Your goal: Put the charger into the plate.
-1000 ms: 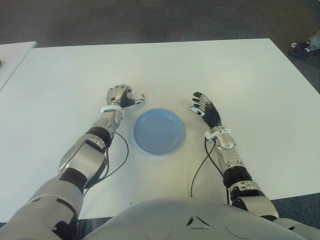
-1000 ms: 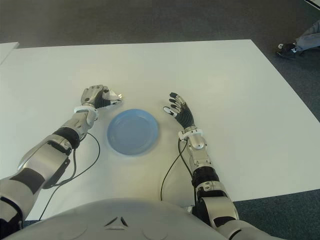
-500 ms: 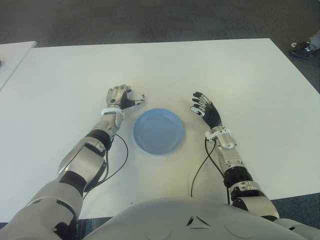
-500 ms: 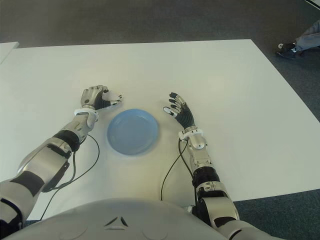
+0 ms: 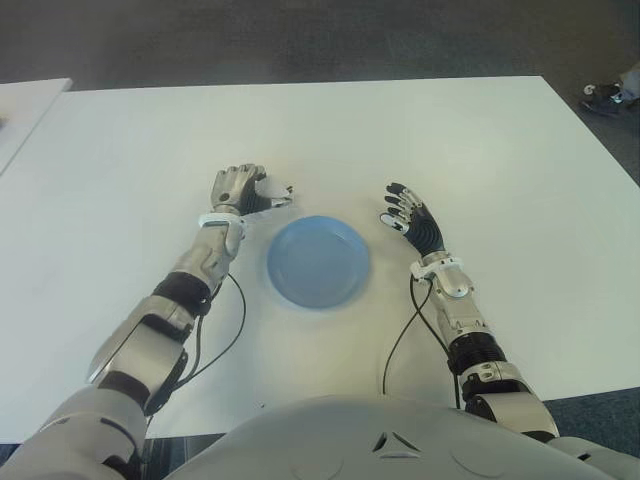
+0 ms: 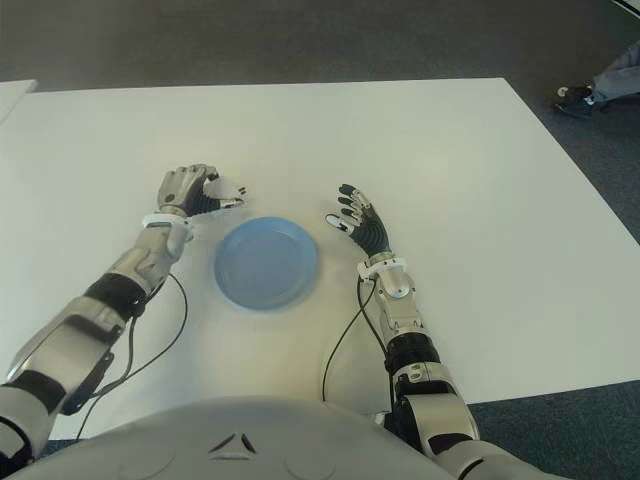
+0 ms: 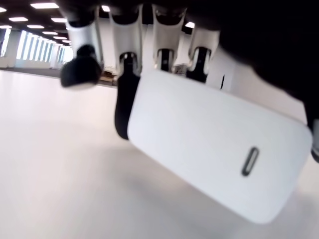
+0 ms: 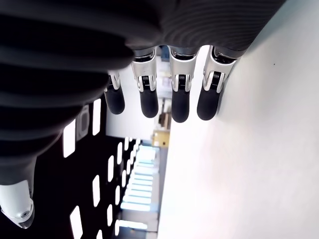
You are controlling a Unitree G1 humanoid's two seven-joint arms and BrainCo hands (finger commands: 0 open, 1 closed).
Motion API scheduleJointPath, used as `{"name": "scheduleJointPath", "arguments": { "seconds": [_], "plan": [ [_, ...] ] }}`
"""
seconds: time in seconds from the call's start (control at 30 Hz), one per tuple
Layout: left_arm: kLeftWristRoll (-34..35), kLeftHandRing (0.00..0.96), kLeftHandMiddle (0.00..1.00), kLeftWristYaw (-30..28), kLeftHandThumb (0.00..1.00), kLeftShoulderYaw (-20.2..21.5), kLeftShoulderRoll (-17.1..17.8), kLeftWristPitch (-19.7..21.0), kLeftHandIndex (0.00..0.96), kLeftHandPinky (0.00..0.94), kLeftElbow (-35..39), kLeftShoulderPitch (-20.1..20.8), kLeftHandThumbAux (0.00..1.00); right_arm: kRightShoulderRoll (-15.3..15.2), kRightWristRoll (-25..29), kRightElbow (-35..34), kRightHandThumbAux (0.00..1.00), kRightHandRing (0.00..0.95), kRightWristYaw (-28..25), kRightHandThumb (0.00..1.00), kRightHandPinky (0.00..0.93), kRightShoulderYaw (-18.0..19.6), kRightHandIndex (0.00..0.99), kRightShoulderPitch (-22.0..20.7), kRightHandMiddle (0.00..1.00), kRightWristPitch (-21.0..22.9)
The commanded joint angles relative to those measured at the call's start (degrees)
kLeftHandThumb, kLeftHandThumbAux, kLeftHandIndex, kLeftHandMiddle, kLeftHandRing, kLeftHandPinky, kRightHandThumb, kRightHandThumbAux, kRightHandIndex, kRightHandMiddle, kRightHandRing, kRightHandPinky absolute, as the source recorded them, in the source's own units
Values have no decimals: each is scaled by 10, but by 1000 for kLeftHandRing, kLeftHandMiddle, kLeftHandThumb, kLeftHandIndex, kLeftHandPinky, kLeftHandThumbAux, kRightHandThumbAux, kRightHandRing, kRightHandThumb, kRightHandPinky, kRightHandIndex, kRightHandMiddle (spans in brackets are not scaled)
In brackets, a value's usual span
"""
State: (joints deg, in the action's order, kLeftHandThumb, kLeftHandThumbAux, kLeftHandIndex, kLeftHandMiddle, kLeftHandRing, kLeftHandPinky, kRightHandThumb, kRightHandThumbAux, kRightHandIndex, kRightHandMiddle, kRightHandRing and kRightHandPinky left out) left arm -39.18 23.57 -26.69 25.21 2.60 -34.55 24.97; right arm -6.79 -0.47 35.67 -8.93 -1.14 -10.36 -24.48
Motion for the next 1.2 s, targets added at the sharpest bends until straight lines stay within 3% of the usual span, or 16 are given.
{"name": "scheduleJointPath", "arguments": {
  "seconds": [0.03, 0.13, 0.47, 1.2],
  "plan": [
    [-14, 818, 829, -46, 736, 29, 25, 29, 443, 807, 155, -52, 694, 5, -1, 39, 568, 146, -14, 58, 160, -6, 122, 35, 153, 44],
    [-21, 817, 827, -67, 735, 38, 26, 48, 443, 808, 227, -76, 694, 5, -2, 43, 560, 148, -13, 60, 159, -6, 122, 34, 156, 40],
    [-38, 826, 833, -125, 738, 48, 14, 75, 444, 835, 352, -122, 693, 10, -3, 44, 528, 157, 4, 17, 147, -1, 139, 28, 177, 53],
    [-62, 843, 846, -160, 738, 46, 5, 33, 444, 856, 418, -165, 694, 19, -9, 32, 454, 174, 41, 0, 163, 0, 133, 26, 192, 75]
  ]
}}
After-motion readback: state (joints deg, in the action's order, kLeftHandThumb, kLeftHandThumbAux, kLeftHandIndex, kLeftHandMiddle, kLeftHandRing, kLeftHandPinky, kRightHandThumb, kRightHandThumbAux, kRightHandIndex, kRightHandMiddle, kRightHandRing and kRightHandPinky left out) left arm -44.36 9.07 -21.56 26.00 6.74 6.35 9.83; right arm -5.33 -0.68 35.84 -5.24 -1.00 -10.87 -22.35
